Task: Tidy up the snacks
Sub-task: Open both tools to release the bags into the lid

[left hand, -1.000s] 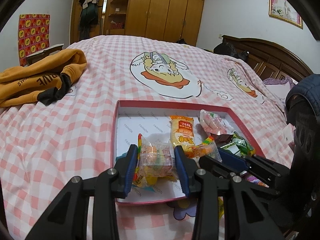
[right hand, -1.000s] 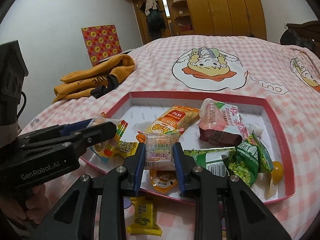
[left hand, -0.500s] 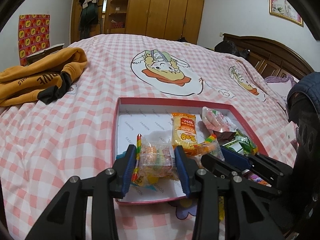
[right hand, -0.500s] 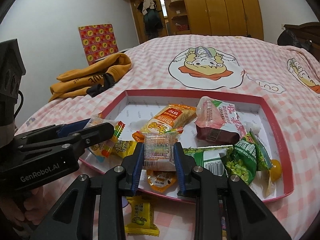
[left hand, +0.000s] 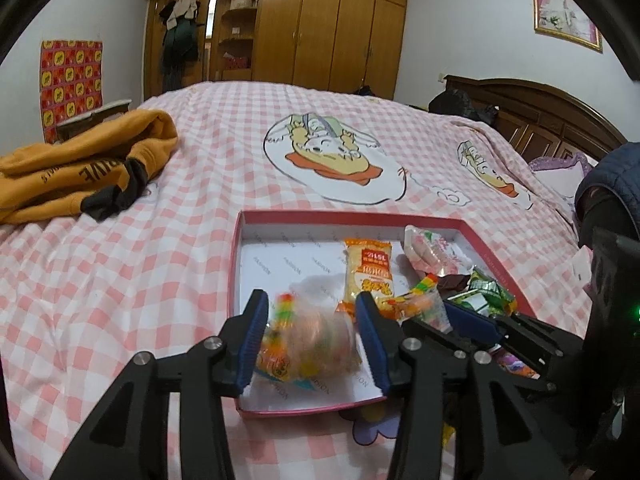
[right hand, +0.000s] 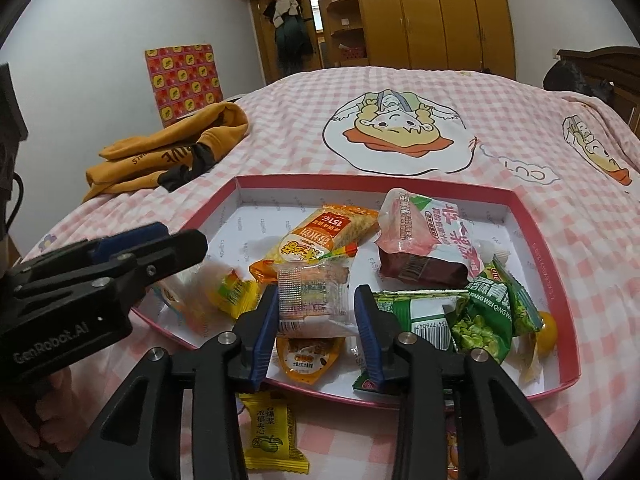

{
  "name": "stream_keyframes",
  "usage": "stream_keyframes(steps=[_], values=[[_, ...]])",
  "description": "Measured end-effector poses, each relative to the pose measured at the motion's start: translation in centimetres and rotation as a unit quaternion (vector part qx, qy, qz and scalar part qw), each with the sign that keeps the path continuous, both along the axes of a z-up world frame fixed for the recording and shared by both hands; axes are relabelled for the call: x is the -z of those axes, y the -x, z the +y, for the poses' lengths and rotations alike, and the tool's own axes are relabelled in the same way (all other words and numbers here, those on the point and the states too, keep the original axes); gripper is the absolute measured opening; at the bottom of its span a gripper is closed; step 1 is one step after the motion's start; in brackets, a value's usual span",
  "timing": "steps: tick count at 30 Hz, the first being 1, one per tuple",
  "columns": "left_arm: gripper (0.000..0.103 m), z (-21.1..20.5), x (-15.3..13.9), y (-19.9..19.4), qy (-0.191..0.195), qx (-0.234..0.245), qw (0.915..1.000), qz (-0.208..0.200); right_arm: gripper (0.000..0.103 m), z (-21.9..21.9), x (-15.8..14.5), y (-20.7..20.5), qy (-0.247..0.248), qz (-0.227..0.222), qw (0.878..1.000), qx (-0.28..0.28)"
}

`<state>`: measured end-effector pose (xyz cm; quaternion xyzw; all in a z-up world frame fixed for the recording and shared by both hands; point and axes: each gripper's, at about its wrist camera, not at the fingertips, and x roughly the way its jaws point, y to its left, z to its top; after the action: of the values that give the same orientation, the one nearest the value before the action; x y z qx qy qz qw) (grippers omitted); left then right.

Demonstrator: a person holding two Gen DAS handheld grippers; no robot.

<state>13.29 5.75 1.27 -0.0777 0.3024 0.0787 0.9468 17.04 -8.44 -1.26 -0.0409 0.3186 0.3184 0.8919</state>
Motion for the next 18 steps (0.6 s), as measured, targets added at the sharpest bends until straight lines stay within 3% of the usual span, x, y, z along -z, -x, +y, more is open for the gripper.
stream_keyframes(steps=[3,5,7,9,12,18], values=[[0.068,-0.4,-0.8,0.4,-0.012,0.001,0.9998,-0.013,0.039,-0.1,-0.2,0.2,-0.002,-0.006,1.000,0.005],[0.071,-0.6,-1.2,0.6,-0.016,0.006,0.9997,-0.019,0.041,-0.3,-0.4,0.4,-0.007,-0.011,1.000,0.007],[0.073,-0.8,-1.5,0.7,-0.021,0.009,0.9995,-0.022,0.049,-0.7,-0.7,0.5,-0.018,-0.012,1.000,0.003],[0.074,-0.9,-1.8,0.9,-0.024,0.009,0.9994,-0.023,0.069,-1.0,-1.0,0.6,-0.025,-0.015,1.000,0.004],[0.074,-0.8,-2.0,1.0,-0.022,0.012,0.9994,-0.024,0.083,-1.3,-1.7,0.9,-0.036,-0.024,0.999,0.005],[0.078,-1.0,-2.4,1.5,-0.021,0.015,0.9994,-0.025,0.089,-1.8,-2.4,0.8,-0.047,-0.020,0.999,0.005]])
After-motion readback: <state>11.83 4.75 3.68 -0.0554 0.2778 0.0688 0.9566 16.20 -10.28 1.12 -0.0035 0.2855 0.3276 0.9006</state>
